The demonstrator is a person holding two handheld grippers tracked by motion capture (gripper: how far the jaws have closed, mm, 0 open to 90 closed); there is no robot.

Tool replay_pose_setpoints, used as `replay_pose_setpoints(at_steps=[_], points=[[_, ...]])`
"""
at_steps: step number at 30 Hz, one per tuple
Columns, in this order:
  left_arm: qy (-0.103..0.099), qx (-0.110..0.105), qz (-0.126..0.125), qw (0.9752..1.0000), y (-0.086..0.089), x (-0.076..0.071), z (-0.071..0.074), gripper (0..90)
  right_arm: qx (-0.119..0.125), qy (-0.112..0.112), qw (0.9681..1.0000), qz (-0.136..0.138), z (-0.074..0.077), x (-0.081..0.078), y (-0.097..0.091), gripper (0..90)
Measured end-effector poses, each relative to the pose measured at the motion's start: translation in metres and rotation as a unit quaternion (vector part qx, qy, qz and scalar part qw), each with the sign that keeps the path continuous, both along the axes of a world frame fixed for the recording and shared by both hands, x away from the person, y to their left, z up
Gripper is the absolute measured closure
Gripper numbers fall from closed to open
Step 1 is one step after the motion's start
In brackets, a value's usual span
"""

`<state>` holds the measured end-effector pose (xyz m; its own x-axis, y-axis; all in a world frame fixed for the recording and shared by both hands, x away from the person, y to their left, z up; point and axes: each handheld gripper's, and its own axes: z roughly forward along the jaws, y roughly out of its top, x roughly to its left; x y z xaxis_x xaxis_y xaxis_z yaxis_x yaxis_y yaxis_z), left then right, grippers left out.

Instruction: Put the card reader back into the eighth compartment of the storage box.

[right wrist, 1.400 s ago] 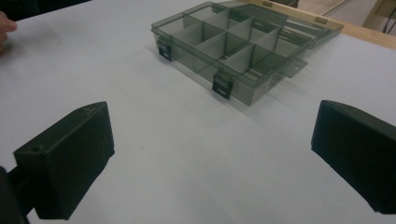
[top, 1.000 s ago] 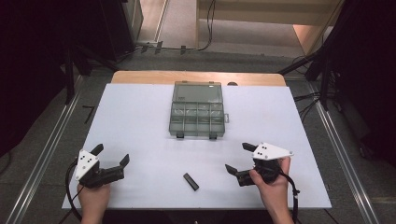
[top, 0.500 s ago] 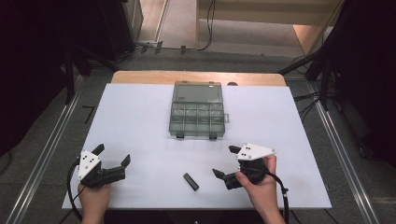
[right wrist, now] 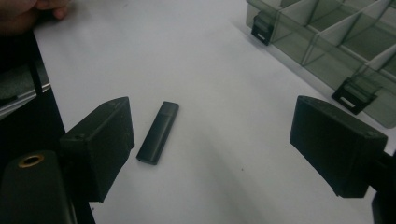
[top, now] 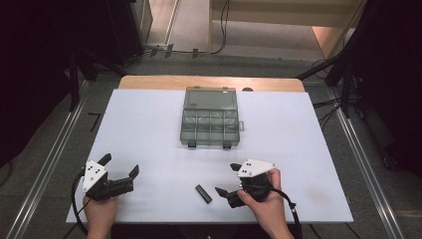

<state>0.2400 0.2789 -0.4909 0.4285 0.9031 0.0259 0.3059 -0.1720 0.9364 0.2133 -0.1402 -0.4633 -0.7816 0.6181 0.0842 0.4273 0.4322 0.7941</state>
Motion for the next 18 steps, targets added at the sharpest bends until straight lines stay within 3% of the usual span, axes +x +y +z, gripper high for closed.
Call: replay_pose_setpoints(at_steps=[3, 4, 11, 13, 18], points=[[0.000, 0.001, 0.000, 1.0000, 0.000, 0.000, 0.000, 0.0, 0.002, 0.013, 0.9998, 0.014, -0.003, 0.001, 0.006, 13.1], [0.000, 0.001, 0.000, 1.0000, 0.000, 0.000, 0.000, 0.0, 0.006, 0.022, 0.9996, 0.018, -0.005, 0.001, 0.008, 18.4], [-0.001, 0.000, -0.001, 1.0000, -0.001, 0.000, 0.000, 0.0, 0.011, 0.047, 0.9987, 0.013, -0.011, 0.001, 0.019, 30.3], [-0.001, 0.001, -0.002, 1.0000, 0.000, 0.000, 0.000, 0.0, 0.011, 0.049, 0.9987, 0.007, -0.015, 0.001, 0.024, 39.3], [-0.001, 0.001, -0.001, 1.0000, -0.001, 0.000, 0.000, 0.0, 0.006, 0.055, 0.9984, 0.011, -0.018, 0.001, 0.031, 45.5]])
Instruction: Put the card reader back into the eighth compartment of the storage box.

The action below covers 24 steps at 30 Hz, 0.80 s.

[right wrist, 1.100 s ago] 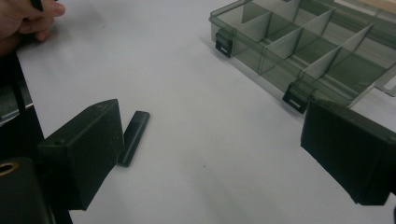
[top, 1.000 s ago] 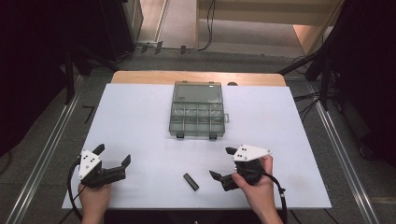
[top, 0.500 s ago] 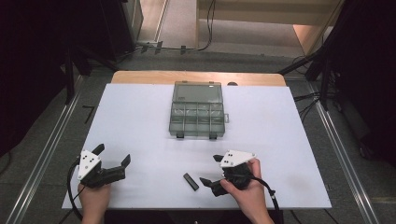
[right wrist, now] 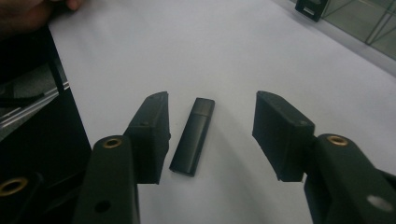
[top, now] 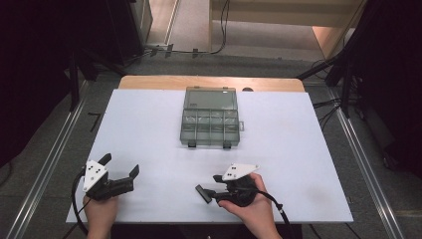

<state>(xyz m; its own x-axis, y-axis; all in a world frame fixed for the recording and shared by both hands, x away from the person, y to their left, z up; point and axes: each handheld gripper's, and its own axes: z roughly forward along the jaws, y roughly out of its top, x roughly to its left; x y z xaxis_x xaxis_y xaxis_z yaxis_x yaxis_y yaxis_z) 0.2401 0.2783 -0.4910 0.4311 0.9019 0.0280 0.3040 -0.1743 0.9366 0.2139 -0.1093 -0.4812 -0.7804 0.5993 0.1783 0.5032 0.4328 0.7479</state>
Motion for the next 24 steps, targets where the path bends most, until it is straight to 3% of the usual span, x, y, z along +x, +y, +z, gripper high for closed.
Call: replay_pose_setpoints(at_steps=[3, 8, 13, 15, 21, 24], points=[[0.000, 0.000, 0.000, 1.0000, 0.000, 0.000, 0.000, 0.0, -0.005, 0.012, 0.9999, 0.008, -0.005, 0.000, 0.005, 55.1], [0.000, 0.000, 0.001, 1.0000, 0.000, 0.000, 0.000, 0.0, -0.012, 0.027, 0.9994, 0.015, -0.011, 0.000, 0.011, 61.9], [-0.001, -0.001, 0.001, 1.0000, 0.000, 0.000, 0.000, 0.0, -0.024, 0.031, 0.9992, 0.007, -0.018, -0.001, 0.018, 62.8], [-0.001, -0.002, 0.001, 1.0000, 0.000, 0.000, 0.000, 0.0, -0.024, 0.043, 0.9988, 0.008, -0.022, -0.002, 0.021, 63.1], [-0.001, -0.004, 0.001, 1.0000, 0.001, 0.000, 0.000, 0.0, -0.038, 0.040, 0.9985, 0.001, -0.030, -0.004, 0.022, 64.7], [-0.001, -0.003, 0.001, 1.0000, 0.001, 0.000, 0.000, 0.0, -0.047, 0.027, 0.9985, 0.000, -0.030, -0.006, 0.023, 67.1]])
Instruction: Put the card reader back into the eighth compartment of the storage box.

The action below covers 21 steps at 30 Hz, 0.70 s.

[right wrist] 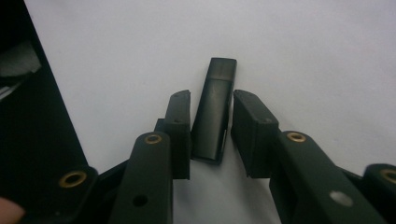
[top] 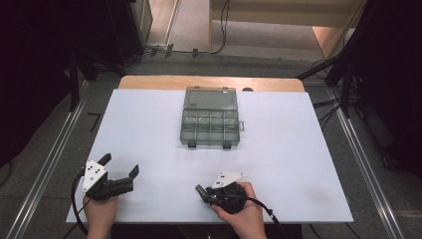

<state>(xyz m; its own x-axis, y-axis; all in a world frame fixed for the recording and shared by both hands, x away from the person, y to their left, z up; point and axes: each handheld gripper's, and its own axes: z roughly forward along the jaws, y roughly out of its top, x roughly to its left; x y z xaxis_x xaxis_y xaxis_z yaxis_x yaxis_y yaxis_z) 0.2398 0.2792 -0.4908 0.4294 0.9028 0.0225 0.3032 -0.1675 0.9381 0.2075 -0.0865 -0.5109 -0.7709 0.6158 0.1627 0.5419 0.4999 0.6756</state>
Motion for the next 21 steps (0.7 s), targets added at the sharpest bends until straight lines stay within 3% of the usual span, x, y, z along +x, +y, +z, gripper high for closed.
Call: replay_pose_setpoints(at_steps=[4, 11, 15, 21], points=[[0.001, -0.001, 0.001, 1.0000, 0.000, 0.000, 0.000, 0.0, -0.028, -0.028, 0.9992, 0.003, 0.001, -0.005, 0.004, 71.1], [-0.001, -0.001, 0.002, 1.0000, 0.000, -0.001, 0.000, 0.0, -0.011, -0.020, 0.9997, -0.002, 0.003, -0.003, -0.002, 71.4], [-0.002, -0.003, 0.002, 1.0000, 0.000, -0.001, 0.000, 0.0, 0.013, -0.023, 0.9996, -0.009, 0.011, 0.002, -0.009, 71.4], [-0.002, -0.003, 0.002, 1.0000, 0.000, -0.001, 0.000, 0.0, 0.018, -0.028, 0.9994, -0.006, 0.017, 0.005, -0.013, 71.4]])
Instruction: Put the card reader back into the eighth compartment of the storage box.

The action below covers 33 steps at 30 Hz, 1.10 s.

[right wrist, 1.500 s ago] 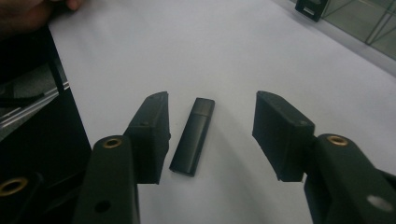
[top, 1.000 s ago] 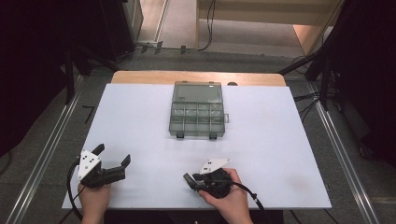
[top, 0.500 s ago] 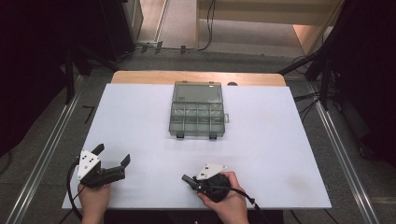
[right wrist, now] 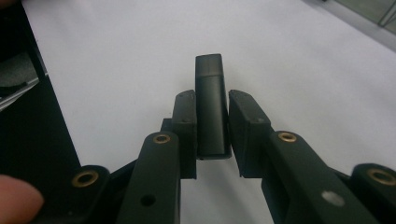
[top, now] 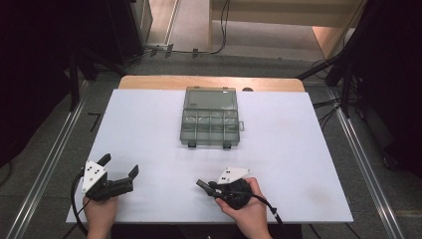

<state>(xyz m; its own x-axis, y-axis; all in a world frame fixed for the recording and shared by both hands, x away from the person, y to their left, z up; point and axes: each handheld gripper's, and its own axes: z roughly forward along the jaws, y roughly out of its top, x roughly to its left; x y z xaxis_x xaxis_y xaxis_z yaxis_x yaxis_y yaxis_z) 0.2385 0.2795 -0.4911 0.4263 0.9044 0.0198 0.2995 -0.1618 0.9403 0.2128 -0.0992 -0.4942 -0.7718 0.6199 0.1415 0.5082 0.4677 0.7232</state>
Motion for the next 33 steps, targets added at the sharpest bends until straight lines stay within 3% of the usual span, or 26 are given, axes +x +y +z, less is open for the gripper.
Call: replay_pose_setpoints(at_steps=[14, 33], points=[[0.000, 0.000, 0.000, 1.0000, 0.000, 0.000, 0.000, 0.0, 0.009, -0.022, 0.9997, 0.006, 0.015, 0.012, -0.007, 71.5], [0.000, 0.001, 0.000, 1.0000, 0.000, 0.000, 0.000, 0.0, 0.020, -0.028, 0.9994, 0.002, 0.029, 0.032, -0.015, 71.6]])
